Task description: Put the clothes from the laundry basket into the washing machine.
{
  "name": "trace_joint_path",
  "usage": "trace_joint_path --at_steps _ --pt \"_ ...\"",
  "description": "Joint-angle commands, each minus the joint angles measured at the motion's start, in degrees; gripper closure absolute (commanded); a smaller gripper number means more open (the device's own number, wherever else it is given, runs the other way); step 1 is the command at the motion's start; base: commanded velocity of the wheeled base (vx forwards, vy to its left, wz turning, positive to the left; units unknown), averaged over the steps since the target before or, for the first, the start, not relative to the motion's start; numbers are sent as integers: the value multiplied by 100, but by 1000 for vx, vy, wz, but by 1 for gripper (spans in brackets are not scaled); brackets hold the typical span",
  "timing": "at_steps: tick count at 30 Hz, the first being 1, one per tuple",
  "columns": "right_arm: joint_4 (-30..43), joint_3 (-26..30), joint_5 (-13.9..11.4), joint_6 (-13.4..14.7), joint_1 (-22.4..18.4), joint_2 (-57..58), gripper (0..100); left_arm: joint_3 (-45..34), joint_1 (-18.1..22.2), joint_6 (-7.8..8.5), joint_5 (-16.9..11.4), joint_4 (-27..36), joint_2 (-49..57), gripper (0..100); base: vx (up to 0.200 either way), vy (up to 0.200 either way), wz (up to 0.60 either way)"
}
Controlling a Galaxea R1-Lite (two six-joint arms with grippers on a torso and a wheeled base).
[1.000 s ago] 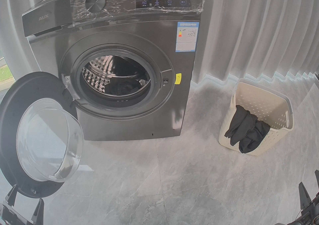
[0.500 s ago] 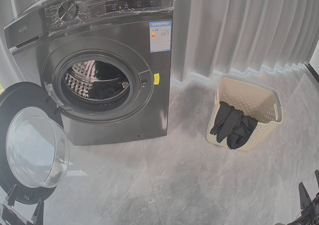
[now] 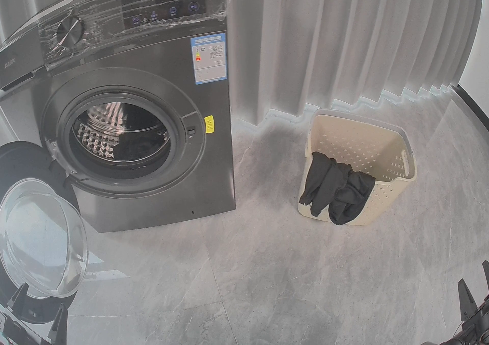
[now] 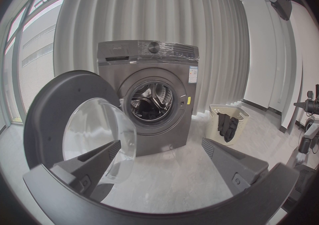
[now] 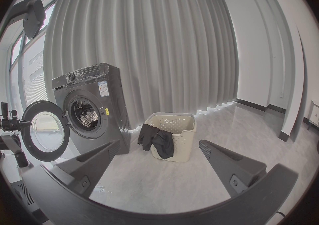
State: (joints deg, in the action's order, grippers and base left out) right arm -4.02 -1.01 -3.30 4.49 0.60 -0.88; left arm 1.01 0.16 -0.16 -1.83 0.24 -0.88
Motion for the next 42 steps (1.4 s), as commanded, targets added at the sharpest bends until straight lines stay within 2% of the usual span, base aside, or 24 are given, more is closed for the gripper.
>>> trace_joint_path --at_steps 1,10,19,42 --pt "-2 101 5 0 2 79 0 -92 2 -2 -2 2 88 0 0 0 0" --pt "-2 101 -4 0 2 79 0 -92 2 -2 -2 2 79 0 0 0 0" --pt "-2 101 5 0 2 79 0 -92 2 -2 -2 2 79 0 0 0 -600" --pt "-2 101 -21 44 2 79 0 -92 11 7 16 2 79 0 0 0 0"
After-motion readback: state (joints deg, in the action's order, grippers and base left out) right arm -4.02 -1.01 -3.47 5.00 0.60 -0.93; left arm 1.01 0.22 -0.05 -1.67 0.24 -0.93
